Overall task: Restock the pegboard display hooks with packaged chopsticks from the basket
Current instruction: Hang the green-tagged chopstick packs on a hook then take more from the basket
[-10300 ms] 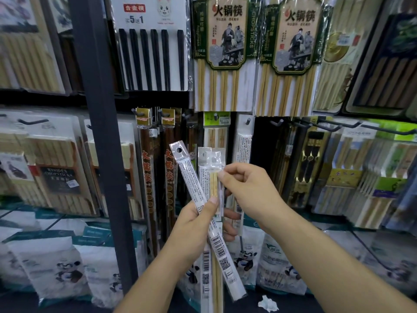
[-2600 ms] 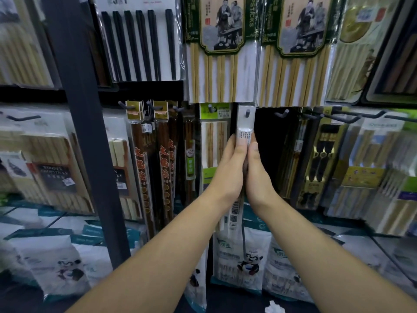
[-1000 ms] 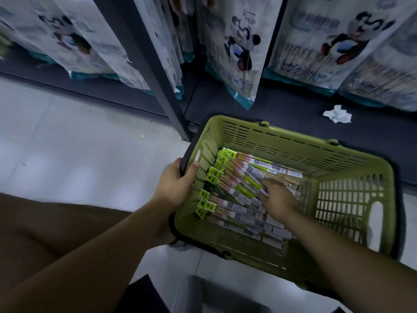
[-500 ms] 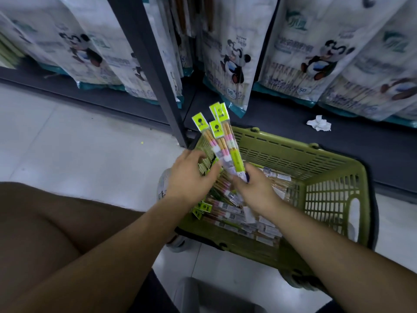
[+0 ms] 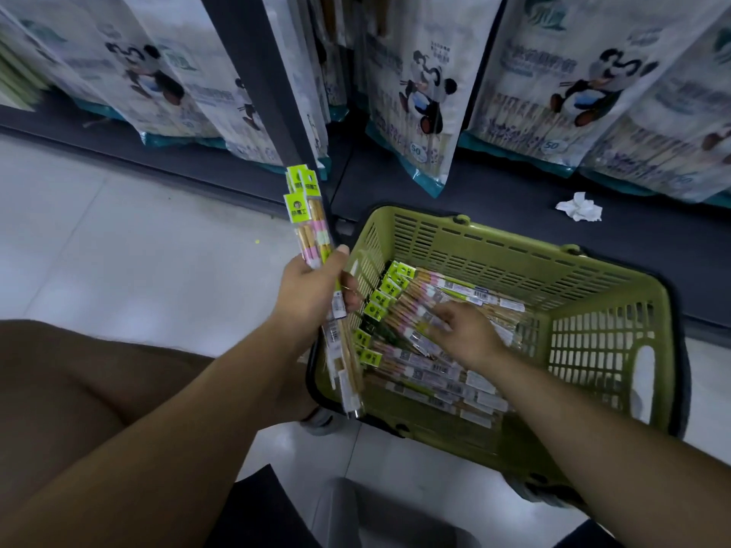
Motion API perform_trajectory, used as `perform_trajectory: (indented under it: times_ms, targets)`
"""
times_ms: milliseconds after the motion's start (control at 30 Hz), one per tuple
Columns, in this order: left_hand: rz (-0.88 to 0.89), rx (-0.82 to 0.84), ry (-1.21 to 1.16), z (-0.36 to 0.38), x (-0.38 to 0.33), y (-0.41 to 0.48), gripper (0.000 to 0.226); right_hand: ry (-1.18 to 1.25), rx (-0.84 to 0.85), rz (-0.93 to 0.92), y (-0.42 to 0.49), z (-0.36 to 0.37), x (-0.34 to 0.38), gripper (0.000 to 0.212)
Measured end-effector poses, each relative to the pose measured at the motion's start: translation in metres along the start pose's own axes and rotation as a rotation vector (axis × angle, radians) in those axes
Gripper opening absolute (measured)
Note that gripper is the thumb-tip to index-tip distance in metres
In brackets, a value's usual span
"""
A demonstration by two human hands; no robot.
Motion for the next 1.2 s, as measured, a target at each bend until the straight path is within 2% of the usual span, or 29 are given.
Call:
perform_trajectory:
  times_ms: [100, 267, 367, 567, 733, 833, 900, 1033, 1133, 1200]
  targets:
    - [0.025, 0.046, 0.088, 0.008, 0.003, 0.0, 0.023, -0.187, 0.071, 0.022, 0.008, 0.019, -0.022, 0.081]
    - [0.046, 0.05, 0.135, 0.015, 0.003, 0.005, 0.02, -0.365, 0.022, 0.015, 0.023, 0.034, -0.018, 0.084]
    - [0.039, 0.034, 0.139, 0.015, 0.004, 0.008, 0.018, -0.406, 0.025, 0.003, 0.027, 0.038, -0.016, 0.075]
    - [0.046, 0.037, 0.152, 0.016, 0.004, 0.012, 0.018, -0.333, 0.034, -0.063, 0.029, 0.025, -0.017, 0.049]
    - [0.065, 0.049, 0.155, 0.017, 0.004, 0.011, 0.018, -0.38, 0.094, -0.002, 0.025, 0.018, -0.027, 0.045]
    - [0.077, 0.062, 0.125, 0.018, 0.006, 0.01, 0.017, -0.368, 0.077, 0.013, 0.022, 0.013, -0.034, 0.016]
    - [0.088, 0.073, 0.129, 0.018, 0.007, 0.01, 0.017, -0.314, 0.044, 0.002, 0.018, 0.007, -0.035, 0.02]
    - [0.125, 0.061, 0.218, 0.016, 0.007, 0.009, 0.017, -0.29, 0.018, -0.072, 0.008, -0.015, -0.015, 0.008]
    - [0.151, 0.07, 0.229, 0.022, 0.006, 0.006, 0.025, -0.197, -0.06, -0.144, -0.001, -0.044, 0.017, 0.042]
    - [0.134, 0.105, 0.186, 0.031, 0.008, 0.002, 0.03, -0.058, -0.128, -0.186, -0.012, -0.067, 0.048, 0.035]
Point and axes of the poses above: each hand's wrist, its own y-axis towards the middle knuckle, its own z-axis out of the palm, x = y × z, the point moved 9 cm from there along y, towards the middle knuckle, and after that the axes turned 5 degrees about -z, right-handed, at the moved point
